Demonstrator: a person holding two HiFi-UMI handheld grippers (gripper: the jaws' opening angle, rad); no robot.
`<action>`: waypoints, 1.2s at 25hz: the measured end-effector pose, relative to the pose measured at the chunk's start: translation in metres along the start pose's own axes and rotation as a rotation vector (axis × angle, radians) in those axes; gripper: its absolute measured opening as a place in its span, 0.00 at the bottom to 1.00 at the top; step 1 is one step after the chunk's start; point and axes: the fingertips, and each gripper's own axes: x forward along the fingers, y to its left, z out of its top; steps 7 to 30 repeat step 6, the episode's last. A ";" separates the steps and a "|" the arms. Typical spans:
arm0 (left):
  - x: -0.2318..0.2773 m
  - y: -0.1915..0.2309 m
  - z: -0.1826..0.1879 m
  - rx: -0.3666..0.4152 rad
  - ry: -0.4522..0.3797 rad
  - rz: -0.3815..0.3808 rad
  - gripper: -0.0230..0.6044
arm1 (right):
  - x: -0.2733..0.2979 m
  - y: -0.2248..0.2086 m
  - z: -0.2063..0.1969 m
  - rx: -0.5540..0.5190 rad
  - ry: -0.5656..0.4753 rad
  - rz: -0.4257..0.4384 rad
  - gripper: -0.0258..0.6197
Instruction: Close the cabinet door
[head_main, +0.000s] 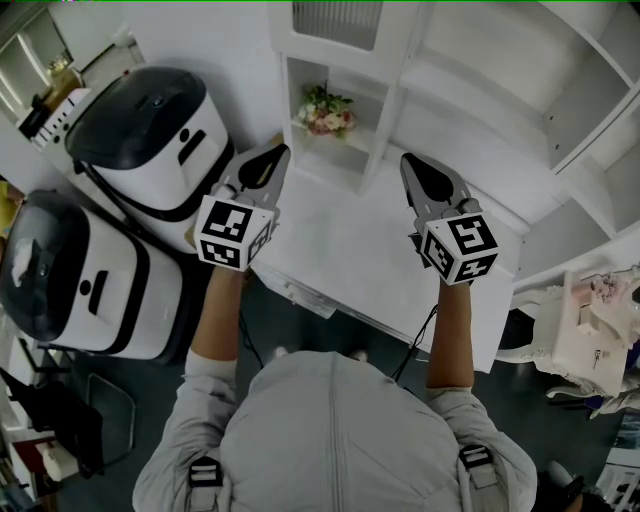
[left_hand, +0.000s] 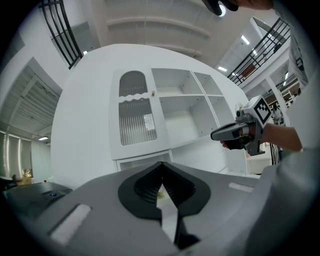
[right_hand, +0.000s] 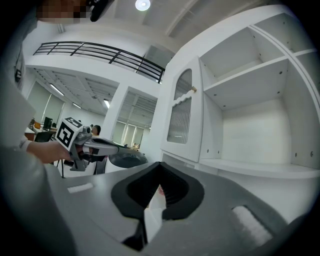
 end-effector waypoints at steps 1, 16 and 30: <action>0.000 0.000 -0.001 -0.002 0.000 0.001 0.06 | 0.000 0.000 -0.001 0.002 0.000 0.000 0.04; -0.003 0.005 -0.001 -0.005 -0.004 0.014 0.06 | 0.000 -0.001 -0.004 0.001 0.008 0.001 0.04; -0.003 0.005 -0.001 -0.005 -0.004 0.014 0.06 | 0.000 -0.001 -0.004 0.001 0.008 0.001 0.04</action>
